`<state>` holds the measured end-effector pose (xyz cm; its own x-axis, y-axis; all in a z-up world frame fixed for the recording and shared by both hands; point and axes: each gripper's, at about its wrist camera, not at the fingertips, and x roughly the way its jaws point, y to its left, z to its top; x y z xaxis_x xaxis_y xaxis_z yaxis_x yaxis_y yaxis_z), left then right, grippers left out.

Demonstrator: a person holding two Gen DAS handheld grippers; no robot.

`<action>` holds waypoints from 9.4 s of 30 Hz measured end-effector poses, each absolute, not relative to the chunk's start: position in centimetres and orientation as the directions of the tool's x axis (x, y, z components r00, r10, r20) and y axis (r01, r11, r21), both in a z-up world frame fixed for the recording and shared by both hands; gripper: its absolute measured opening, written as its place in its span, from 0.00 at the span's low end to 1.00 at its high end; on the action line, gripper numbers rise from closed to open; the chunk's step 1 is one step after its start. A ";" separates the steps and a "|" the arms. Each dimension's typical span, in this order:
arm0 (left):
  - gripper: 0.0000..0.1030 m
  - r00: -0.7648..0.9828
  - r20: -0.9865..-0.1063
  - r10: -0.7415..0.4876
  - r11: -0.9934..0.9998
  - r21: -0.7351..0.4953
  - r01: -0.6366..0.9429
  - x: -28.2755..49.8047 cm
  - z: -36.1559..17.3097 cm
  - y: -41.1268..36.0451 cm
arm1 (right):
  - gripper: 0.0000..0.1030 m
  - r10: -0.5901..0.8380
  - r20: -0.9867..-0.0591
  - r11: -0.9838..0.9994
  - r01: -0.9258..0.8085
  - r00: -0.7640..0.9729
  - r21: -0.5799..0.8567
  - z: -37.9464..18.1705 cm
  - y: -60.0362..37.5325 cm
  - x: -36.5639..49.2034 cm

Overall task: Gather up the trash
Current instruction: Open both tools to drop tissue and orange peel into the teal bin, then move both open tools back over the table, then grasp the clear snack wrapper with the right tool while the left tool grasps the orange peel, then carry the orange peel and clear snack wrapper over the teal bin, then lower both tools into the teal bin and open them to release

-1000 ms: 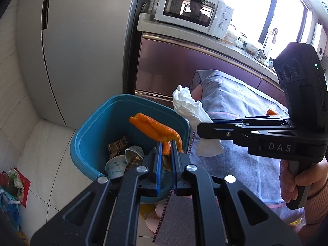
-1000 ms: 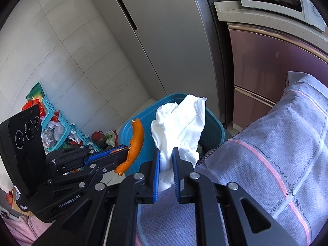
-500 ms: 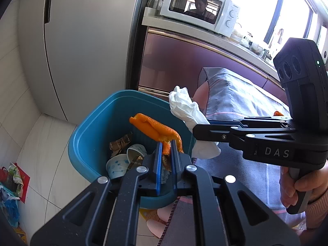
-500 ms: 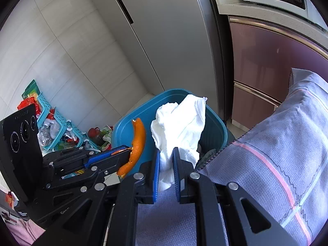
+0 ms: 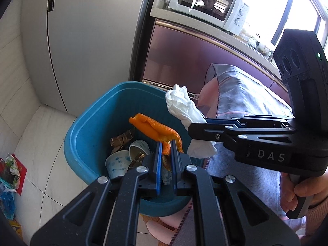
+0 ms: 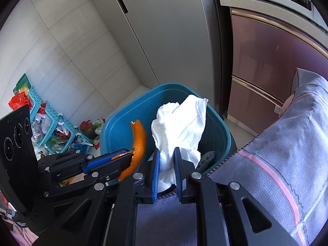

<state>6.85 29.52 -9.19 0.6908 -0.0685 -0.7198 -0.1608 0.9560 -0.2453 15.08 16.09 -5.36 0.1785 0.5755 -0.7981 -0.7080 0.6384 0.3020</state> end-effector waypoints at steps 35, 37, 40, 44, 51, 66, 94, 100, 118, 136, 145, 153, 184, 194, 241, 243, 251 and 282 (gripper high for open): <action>0.57 0.780 -0.541 -0.314 0.949 -0.177 0.260 2.9 -3.3 15.8 | 0.42 0.617 -0.646 0.762 -0.546 0.450 0.347 -0.3 -7.7 8.4; 0.57 0.760 -0.550 -0.347 0.937 -0.174 0.302 3.3 -3.5 13.7 | 0.42 0.571 -0.655 0.808 -0.478 0.495 0.344 -0.9 -11.4 7.5; 0.57 0.733 -0.567 -0.376 0.924 -0.170 0.343 3.9 -3.9 11.1 | 0.43 0.496 -0.665 0.868 -0.347 0.558 0.357 -1.7 -17.3 5.8; 0.57 0.699 -0.594 -0.399 0.912 -0.173 0.373 5.1 -4.5 8.3 | 0.43 0.389 -0.674 0.916 -0.184 0.628 0.358 -2.3 -23.8 3.3; 0.57 0.648 -0.644 -0.406 0.901 -0.166 0.400 7.6 -5.6 4.3 | 0.45 0.264 -0.697 0.932 0.010 0.667 0.362 -4.4 -31.4 0.6; 0.57 0.619 -0.677 -0.398 0.897 -0.147 0.417 11.1 -5.4 1.0 | 0.07 0.325 -0.688 0.909 -0.015 0.648 0.416 -6.2 -30.8 0.6; 0.16 0.530 -0.771 -0.354 0.911 -0.157 0.382 20.1 -7.7 -5.4 | 0.02 0.493 -0.592 0.847 -0.195 0.638 0.495 -4.6 -27.0 7.0; 0.13 0.565 -0.755 -0.332 0.914 -0.108 0.392 19.1 -7.4 -5.6 | 0.02 0.507 -0.586 0.839 -0.206 0.632 0.504 -4.6 -26.7 7.5; 0.12 0.638 -0.691 -0.340 0.929 -0.142 0.341 12.5 -4.4 2.2 | 0.02 0.587 -0.556 0.799 -0.312 0.588 0.514 -3.4 -21.9 8.3; 0.12 0.658 -0.680 -0.324 0.942 -0.167 0.291 7.1 -4.4 7.8 | 0.02 0.665 -0.559 0.747 -0.421 0.496 0.514 -3.0 -15.2 9.0; 0.12 0.673 -0.675 -0.302 0.951 -0.170 0.257 6.3 -4.0 10.2 | 0.02 0.694 -0.553 0.720 -0.456 0.462 0.523 -2.7 -12.8 9.4; 0.12 0.688 -0.667 -0.287 0.957 -0.170 0.235 5.8 -3.5 11.6 | 0.02 0.711 -0.549 0.702 -0.482 0.439 0.524 -2.5 -10.8 10.2; 0.12 0.723 -0.658 -0.209 0.977 -0.173 0.124 4.9 -2.8 17.5 | 0.02 0.753 -0.560 0.641 -0.580 0.346 0.503 -1.0 -3.0 11.5; 0.12 0.734 -0.652 -0.189 0.980 -0.178 0.094 4.6 -2.6 18.9 | 0.02 0.760 -0.563 0.626 -0.600 0.325 0.498 -1.0 -1.2 12.1; 0.12 0.728 -0.681 -0.078 0.983 -0.176 -0.059 4.7 -4.1 24.3 | 0.02 0.761 -0.599 0.591 -0.648 0.249 0.481 -1.4 5.6 13.8; 0.12 0.726 -0.684 -0.074 0.982 -0.176 -0.066 4.8 -4.3 24.5 | 0.02 0.759 -0.604 0.589 -0.652 0.244 0.477 -1.4 6.1 13.9; 0.12 0.718 -0.694 -0.062 0.980 -0.179 -0.088 5.3 -5.0 25.3 | 0.02 0.746 -0.624 0.591 -0.662 0.232 0.461 -1.8 7.5 14.2; 0.13 0.681 -0.731 -0.040 0.971 -0.190 -0.147 6.8 -7.6 27.5 | 0.02 0.689 -0.695 0.617 -0.667 0.203 0.417 -4.2 11.9 15.3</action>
